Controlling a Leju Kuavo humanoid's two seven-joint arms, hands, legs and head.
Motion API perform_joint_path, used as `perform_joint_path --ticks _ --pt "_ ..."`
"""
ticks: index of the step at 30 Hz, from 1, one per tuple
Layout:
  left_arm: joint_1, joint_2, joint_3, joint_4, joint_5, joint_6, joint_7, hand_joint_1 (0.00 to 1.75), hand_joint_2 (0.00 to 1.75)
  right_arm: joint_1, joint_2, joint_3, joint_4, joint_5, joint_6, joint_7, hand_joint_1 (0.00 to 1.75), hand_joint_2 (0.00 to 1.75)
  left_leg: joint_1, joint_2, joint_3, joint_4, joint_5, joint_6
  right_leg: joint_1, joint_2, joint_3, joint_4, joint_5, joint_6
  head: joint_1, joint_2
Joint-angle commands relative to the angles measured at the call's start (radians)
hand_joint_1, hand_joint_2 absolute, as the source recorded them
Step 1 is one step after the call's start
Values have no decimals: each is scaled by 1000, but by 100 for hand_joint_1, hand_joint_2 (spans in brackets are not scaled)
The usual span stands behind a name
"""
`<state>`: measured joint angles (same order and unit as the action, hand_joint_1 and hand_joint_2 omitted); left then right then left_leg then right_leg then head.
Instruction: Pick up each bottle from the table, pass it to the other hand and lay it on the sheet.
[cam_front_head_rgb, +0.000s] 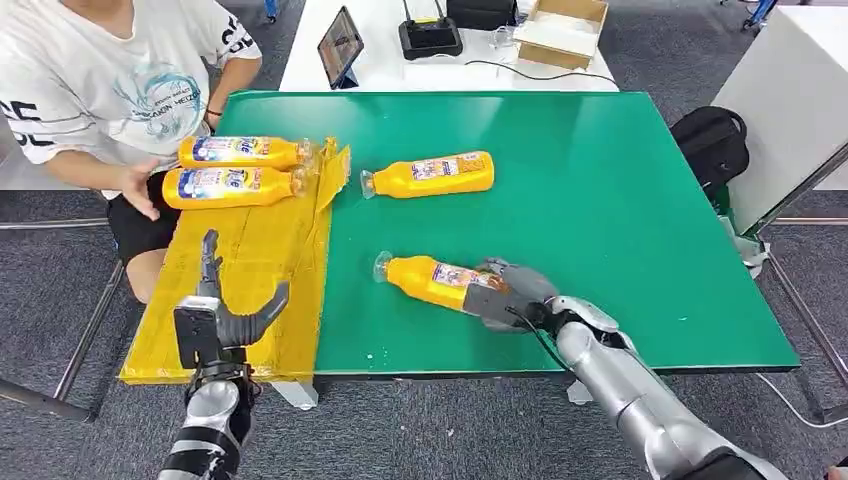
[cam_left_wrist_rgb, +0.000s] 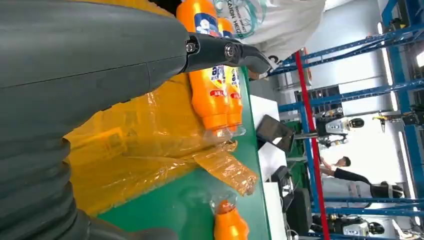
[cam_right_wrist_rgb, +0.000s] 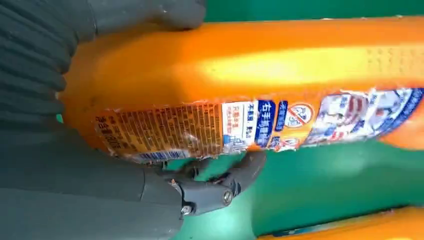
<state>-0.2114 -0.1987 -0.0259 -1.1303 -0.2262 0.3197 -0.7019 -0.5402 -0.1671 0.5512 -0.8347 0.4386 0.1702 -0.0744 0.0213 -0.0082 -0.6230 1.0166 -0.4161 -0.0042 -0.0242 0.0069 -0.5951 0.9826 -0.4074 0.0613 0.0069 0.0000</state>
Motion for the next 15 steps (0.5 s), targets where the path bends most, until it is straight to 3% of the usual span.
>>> perform_joint_path --ticks 1,8,11,14,15 --pt "-37 -1 -12 83 9 -17 4 0 175 63 12 -13 -6 -78 -25 -31 175 175 0 -2 3 -2 0 1 1 -3 4 -2 -1 -3 0 0" --pt "-37 -1 -12 83 9 -17 4 0 175 65 14 -11 -6 -77 -25 -31 175 175 0 -1 3 -1 -1 1 1 -2 4 -1 -1 -2 -1 0" --pt "-27 -6 -12 68 2 -23 4 0 175 171 53 -146 -166 -214 -48 -126 175 175 1 -2 3 -1 -1 1 1 -3 4 -1 -1 -2 -1 0" --pt "2 -22 -1 20 3 -26 4 0 175 301 169 -304 -441 -213 -269 -217 175 175 0 -2 1 -1 -1 1 1 -2 3 -1 -1 -2 0 0" --pt "13 -33 7 0 10 -18 7 0 175 327 209 -327 -530 -129 -408 -234 175 175 0 1 3 -1 -3 0 1 0 3 0 -3 -4 -1 0"
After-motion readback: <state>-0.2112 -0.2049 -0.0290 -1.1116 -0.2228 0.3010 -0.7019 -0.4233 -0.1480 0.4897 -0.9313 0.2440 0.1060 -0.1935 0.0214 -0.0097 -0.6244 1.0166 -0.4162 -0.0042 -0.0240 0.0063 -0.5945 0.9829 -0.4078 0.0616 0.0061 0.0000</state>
